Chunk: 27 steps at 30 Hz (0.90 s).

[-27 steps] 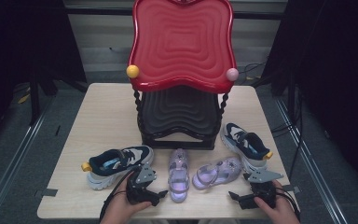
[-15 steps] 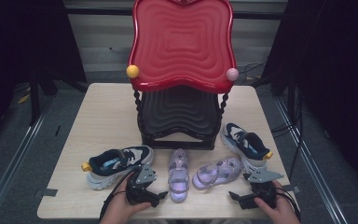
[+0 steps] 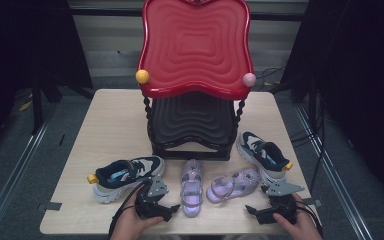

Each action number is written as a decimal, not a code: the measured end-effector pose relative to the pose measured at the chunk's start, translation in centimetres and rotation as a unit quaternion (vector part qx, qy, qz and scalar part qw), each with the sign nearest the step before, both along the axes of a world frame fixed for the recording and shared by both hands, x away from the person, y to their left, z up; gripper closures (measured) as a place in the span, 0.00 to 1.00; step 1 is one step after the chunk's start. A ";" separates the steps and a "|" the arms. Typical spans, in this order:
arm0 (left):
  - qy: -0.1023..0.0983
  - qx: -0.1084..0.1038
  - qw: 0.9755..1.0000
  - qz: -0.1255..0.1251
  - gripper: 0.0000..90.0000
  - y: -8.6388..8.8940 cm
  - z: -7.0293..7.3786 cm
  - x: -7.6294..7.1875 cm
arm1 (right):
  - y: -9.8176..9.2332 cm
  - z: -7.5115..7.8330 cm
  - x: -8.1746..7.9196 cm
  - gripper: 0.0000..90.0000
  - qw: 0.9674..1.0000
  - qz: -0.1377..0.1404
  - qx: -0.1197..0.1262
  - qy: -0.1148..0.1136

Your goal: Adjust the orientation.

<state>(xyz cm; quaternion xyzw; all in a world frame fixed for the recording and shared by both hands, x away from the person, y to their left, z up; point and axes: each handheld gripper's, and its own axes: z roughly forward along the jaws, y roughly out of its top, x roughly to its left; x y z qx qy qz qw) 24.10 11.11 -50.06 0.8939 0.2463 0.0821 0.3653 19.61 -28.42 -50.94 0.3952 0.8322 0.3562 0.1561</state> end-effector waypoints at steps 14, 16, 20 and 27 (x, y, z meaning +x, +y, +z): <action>0.003 -0.038 0.999 0.029 0.28 0.9 2.1 0.5 | 0.0 0.0 0.0 0.11 1.000 0.000 0.000 0.000; 0.004 -0.045 0.998 0.033 0.28 1.0 2.3 0.5 | 0.0 0.0 0.0 0.11 1.000 0.000 0.000 0.000; 0.000 -0.053 0.998 0.036 0.28 1.0 2.7 0.6 | 0.0 0.0 0.0 0.11 1.000 0.000 0.000 0.000; -0.008 -0.069 0.997 0.037 0.28 0.5 3.6 0.7 | 0.0 0.0 0.0 0.11 1.000 0.000 0.000 0.000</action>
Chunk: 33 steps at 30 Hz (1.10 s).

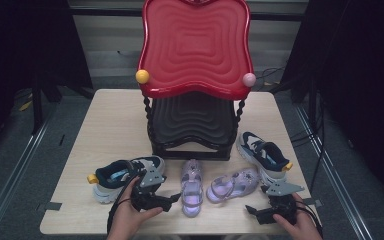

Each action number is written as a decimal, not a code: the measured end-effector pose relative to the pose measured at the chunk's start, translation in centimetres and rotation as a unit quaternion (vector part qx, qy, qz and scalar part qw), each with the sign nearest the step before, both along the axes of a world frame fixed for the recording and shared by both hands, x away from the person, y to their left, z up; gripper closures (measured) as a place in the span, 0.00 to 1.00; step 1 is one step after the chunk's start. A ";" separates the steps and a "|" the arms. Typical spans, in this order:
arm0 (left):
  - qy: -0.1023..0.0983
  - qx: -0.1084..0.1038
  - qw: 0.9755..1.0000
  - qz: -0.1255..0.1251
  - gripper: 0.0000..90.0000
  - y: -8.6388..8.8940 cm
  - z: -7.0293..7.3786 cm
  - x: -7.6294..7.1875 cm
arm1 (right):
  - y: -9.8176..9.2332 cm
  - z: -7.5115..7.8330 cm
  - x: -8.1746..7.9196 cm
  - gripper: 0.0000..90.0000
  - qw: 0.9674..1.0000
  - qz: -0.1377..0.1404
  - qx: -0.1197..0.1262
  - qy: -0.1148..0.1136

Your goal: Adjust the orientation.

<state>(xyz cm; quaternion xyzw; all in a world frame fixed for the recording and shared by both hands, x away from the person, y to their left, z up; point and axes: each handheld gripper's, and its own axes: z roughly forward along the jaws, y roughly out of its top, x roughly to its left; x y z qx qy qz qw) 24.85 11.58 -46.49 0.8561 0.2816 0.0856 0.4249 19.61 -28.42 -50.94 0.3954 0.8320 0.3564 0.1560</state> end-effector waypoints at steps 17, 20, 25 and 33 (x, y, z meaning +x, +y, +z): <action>0.002 -0.017 1.000 0.003 0.28 -0.9 0.7 1.0 | 0.0 0.0 0.0 0.11 1.000 0.000 0.000 0.000; -0.002 -0.018 1.000 -0.002 0.28 -1.3 0.9 0.9 | 0.0 0.0 0.0 0.11 1.000 0.000 0.000 0.000; -0.006 -0.032 0.999 0.000 0.28 -2.1 1.0 1.1 | 0.0 0.0 0.0 0.11 1.000 0.000 0.000 0.000; 0.002 -0.016 1.000 -0.006 0.28 -3.0 0.4 1.1 | 0.0 0.0 0.0 0.11 1.000 -0.001 0.000 0.000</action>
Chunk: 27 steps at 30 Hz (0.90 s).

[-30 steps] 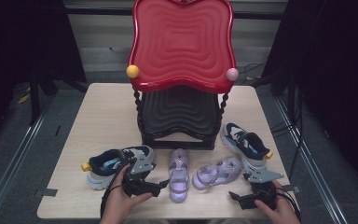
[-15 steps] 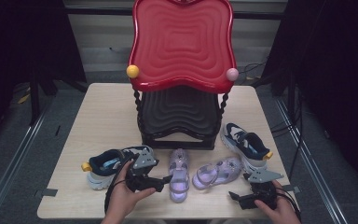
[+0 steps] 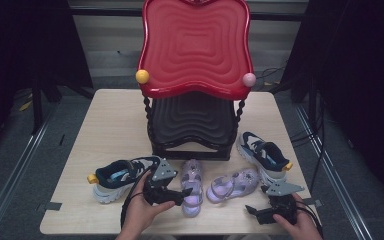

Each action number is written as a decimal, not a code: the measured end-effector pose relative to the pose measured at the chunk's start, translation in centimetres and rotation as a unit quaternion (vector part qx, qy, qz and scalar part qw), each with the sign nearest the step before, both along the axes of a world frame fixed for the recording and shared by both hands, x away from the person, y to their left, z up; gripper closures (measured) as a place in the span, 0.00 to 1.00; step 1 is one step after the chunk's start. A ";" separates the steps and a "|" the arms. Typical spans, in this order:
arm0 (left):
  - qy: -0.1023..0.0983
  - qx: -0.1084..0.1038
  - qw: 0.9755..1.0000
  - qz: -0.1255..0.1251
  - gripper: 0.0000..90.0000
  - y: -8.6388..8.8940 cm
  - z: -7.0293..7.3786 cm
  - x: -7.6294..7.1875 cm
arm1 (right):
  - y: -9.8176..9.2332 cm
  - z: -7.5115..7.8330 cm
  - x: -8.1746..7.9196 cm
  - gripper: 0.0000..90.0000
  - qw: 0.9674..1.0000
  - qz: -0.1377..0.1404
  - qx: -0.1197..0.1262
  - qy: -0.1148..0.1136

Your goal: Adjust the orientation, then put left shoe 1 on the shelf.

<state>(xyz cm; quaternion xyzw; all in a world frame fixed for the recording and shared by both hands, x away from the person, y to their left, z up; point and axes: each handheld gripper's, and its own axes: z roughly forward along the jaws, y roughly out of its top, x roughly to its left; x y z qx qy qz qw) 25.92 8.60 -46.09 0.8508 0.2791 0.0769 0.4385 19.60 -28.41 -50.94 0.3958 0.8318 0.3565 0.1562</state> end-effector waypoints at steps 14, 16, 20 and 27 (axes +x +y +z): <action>0.005 0.025 1.000 0.001 0.39 -0.3 -1.2 0.3 | 0.0 0.0 0.0 0.11 1.000 0.000 0.000 0.000; -0.002 0.031 1.000 0.007 0.42 -0.2 -1.1 0.3 | 0.0 0.0 0.0 0.11 1.000 0.000 0.000 0.000; -0.002 0.038 0.999 0.016 0.42 0.4 -1.1 0.6 | 0.0 0.0 0.0 0.11 1.000 0.000 0.000 0.000; -0.003 0.034 0.999 0.030 0.44 1.0 -1.1 0.9 | 0.0 0.0 0.0 0.11 1.000 0.000 0.000 0.000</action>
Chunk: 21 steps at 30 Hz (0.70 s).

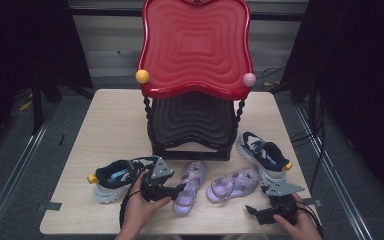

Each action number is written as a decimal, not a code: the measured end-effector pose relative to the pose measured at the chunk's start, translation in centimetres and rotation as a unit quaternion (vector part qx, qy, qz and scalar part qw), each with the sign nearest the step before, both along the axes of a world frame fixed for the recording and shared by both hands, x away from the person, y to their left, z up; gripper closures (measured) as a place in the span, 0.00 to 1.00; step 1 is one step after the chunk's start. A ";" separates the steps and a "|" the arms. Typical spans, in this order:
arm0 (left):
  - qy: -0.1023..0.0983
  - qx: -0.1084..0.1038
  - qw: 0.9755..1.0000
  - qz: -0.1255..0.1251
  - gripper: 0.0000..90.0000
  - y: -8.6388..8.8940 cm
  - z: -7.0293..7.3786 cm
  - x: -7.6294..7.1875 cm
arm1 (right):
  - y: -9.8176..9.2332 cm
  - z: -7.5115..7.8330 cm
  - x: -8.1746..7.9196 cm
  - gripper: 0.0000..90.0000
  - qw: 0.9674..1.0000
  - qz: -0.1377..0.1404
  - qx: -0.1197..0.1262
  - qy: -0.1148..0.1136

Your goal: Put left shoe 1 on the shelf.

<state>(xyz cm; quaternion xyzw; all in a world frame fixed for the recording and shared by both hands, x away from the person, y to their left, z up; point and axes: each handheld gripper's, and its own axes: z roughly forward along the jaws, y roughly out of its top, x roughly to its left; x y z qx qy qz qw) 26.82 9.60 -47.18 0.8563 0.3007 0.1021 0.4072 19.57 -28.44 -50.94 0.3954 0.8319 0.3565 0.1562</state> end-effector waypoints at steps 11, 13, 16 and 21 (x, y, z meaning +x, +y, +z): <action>0.003 -0.020 1.000 0.022 0.54 0.1 -0.2 -0.4 | 0.0 0.0 0.0 0.11 1.000 0.000 0.000 0.000; 0.005 -0.025 0.999 0.025 0.56 0.1 -0.3 -0.5 | 0.0 0.0 0.0 0.11 1.000 0.000 0.000 0.000; 0.003 -0.029 0.999 0.033 0.56 0.0 -0.6 -0.7 | 0.0 0.0 0.0 0.11 1.000 0.000 0.000 0.000; -0.001 -0.030 0.999 0.024 0.58 -0.4 -1.2 -0.9 | 0.0 0.0 0.0 0.11 1.000 0.000 0.000 0.000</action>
